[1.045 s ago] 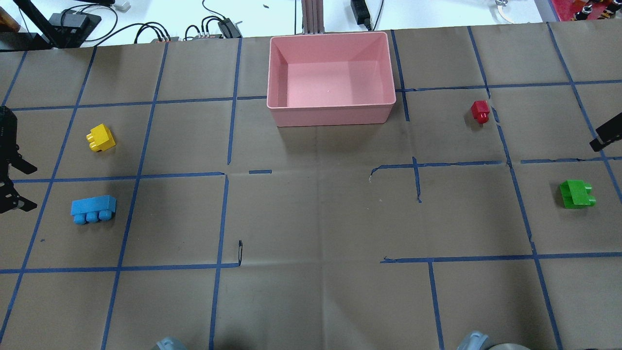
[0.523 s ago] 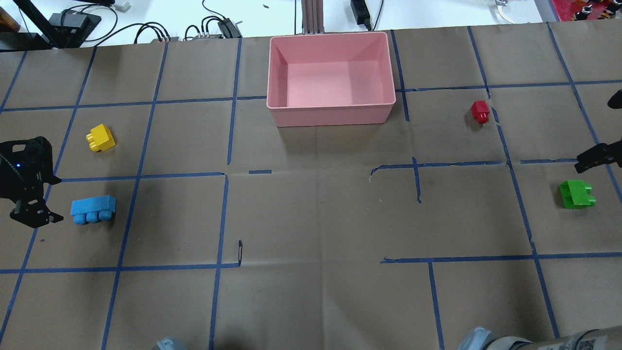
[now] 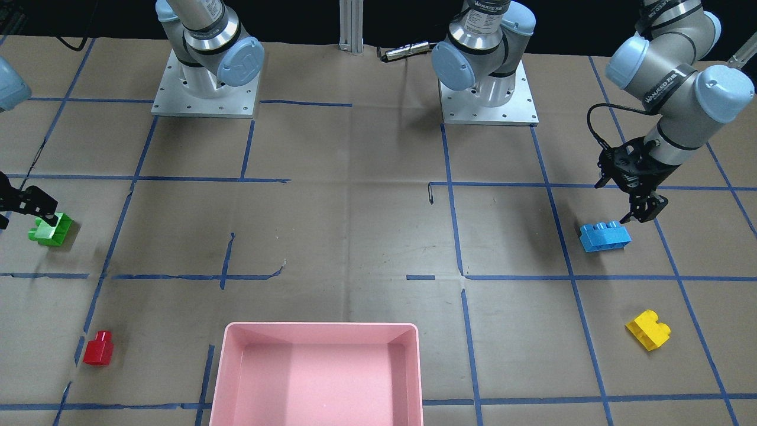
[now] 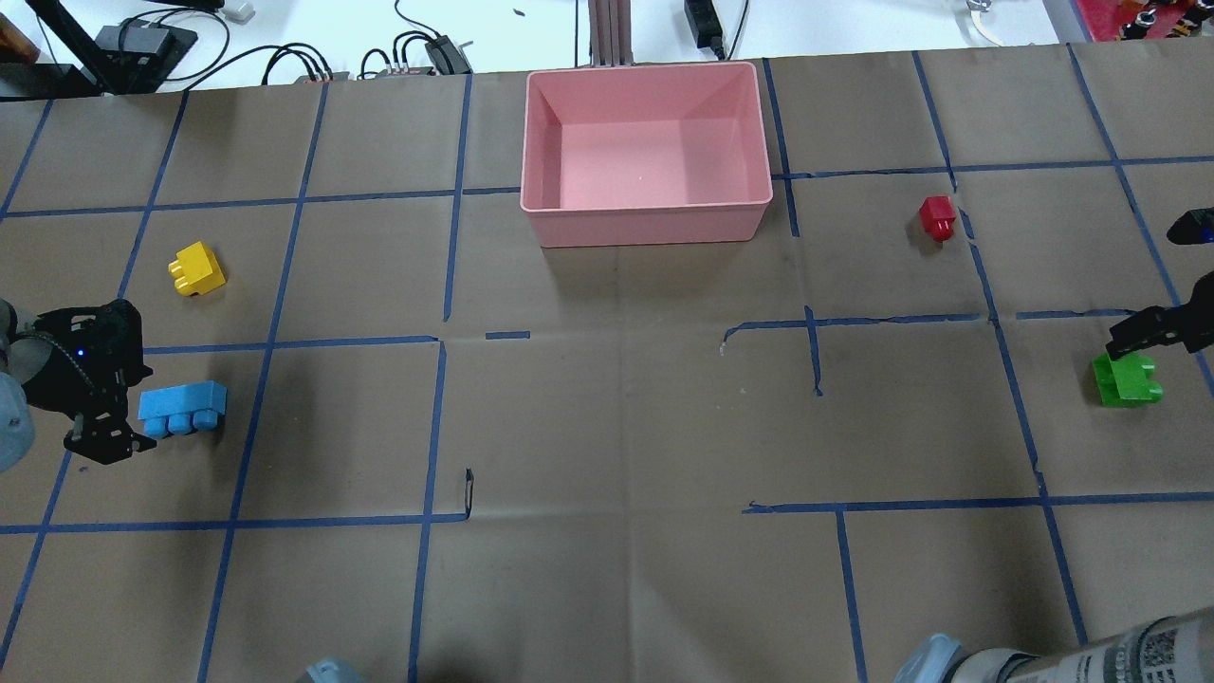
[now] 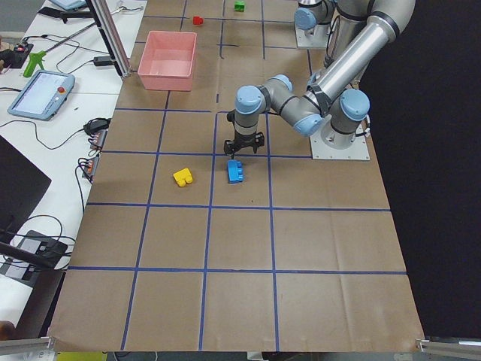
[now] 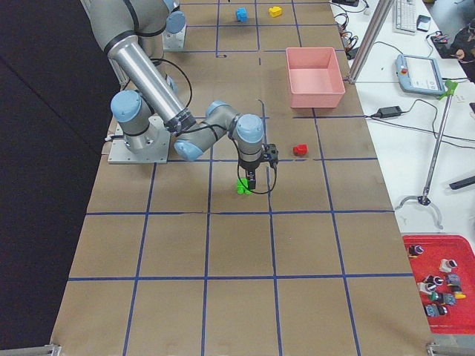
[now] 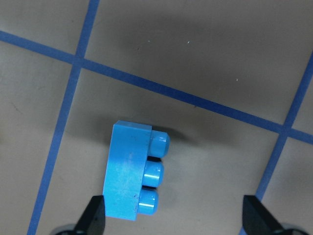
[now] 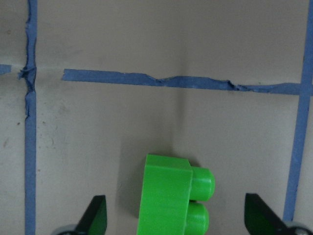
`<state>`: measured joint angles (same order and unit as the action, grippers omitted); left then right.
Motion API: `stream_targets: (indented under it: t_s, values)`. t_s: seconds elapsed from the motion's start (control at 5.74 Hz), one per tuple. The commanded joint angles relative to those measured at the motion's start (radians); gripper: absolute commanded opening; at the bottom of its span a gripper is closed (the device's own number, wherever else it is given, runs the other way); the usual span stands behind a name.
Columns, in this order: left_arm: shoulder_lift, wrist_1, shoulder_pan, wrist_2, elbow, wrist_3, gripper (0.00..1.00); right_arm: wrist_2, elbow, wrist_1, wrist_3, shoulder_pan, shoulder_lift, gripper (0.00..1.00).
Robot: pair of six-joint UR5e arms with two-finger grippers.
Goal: Put all blocks into box
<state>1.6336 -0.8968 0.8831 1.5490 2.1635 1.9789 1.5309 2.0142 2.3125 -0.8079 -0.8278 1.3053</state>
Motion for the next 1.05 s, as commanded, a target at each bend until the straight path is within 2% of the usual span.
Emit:
stream_targets:
  t_s: [0.0,0.52,0.87]
  values:
    - [0.095,0.105,0.002,-0.001,0.009,0.049,0.97,0.0,0.026,0.074,-0.001,0.019,-0.046,0.99]
    - [0.17,0.152,0.002,-0.03,0.009,0.09,0.97,0.003,0.047,0.076,-0.002,0.021,-0.05,0.99]
    - [0.184,0.182,0.002,-0.032,0.009,0.101,0.97,0.029,0.058,0.076,-0.002,0.021,-0.057,0.99]
